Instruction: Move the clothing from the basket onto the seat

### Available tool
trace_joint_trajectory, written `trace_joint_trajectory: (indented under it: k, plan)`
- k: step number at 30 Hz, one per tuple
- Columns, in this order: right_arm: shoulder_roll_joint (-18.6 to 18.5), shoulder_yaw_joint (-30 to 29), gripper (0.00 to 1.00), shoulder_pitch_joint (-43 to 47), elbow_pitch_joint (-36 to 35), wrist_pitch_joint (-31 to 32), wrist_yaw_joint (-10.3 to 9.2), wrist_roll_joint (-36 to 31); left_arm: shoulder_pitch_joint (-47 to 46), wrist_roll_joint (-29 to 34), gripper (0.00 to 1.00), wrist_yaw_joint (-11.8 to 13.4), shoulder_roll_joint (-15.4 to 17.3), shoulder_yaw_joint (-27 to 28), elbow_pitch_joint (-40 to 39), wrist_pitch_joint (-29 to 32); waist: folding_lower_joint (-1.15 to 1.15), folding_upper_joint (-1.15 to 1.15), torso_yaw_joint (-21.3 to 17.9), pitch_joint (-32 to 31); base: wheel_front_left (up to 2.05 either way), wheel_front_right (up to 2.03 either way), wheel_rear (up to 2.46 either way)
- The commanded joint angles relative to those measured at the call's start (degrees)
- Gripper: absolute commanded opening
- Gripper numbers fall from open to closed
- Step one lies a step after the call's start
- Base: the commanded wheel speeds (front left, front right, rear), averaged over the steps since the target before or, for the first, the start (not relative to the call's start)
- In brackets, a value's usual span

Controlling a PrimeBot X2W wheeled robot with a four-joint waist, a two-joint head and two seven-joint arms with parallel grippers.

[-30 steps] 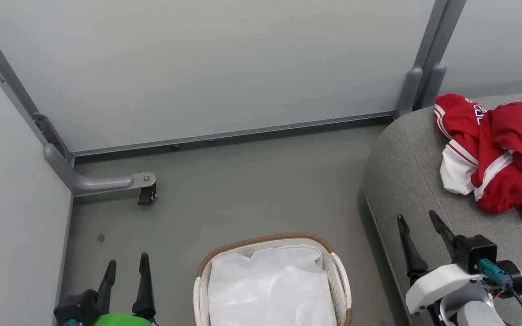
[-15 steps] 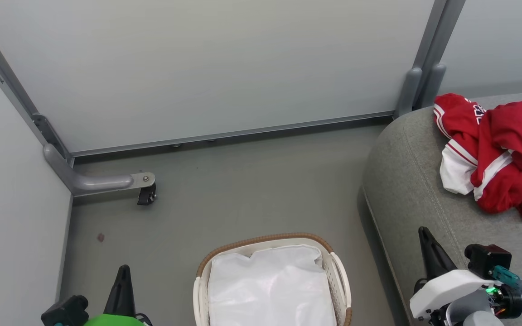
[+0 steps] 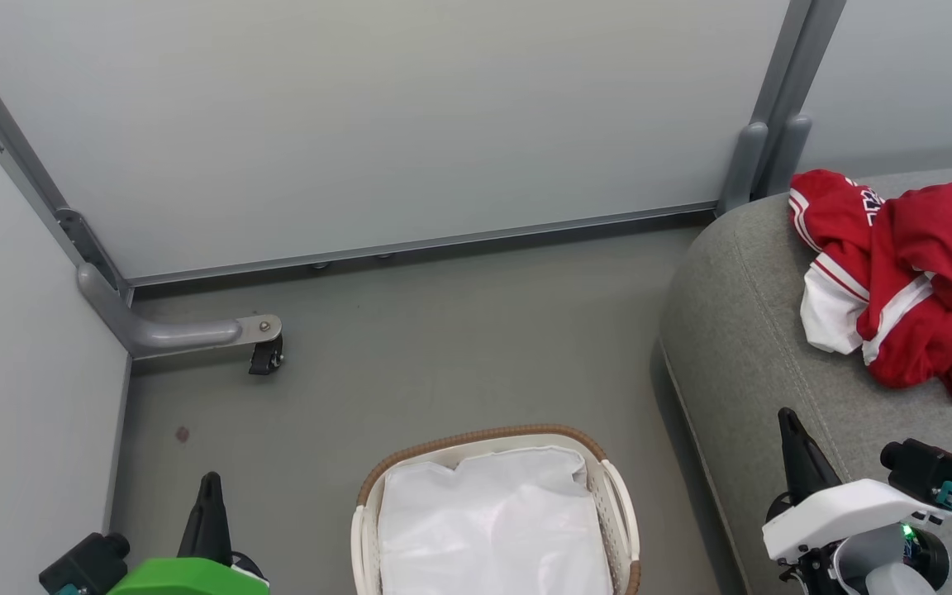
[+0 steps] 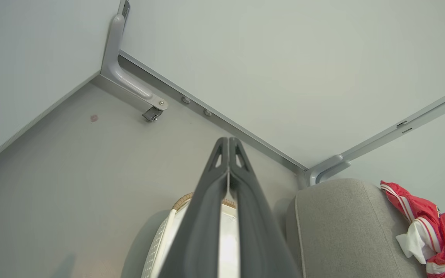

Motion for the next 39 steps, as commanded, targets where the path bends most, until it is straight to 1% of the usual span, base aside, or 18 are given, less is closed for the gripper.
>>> trace_joint_trajectory:
  k: [1,19,39]
  plan:
    - [-0.4,-0.4,0.0,-0.9,-1.2,0.5,-0.02,2.5,-1.8,-2.1,0.0,0.0,0.2,0.4,-1.1,0.6,0.0,0.0,0.0,0.0,0.0,0.0,0.0]
    - [-0.5,-1.5,0.0,-1.1,-2.7,4.2,-0.03,17.0,-3.4,-14.1,0.0,-0.1,0.3,2.2,-2.5,4.3,0.0,0.0,-0.2,0.1,0.0,0.0,0.0]
    - [-0.6,-2.7,0.0,-1.2,-4.0,7.7,-0.04,30.4,-4.7,-25.1,0.0,-0.1,0.3,3.7,-3.8,7.7,0.0,0.0,-0.5,0.1,0.0,0.0,0.0]
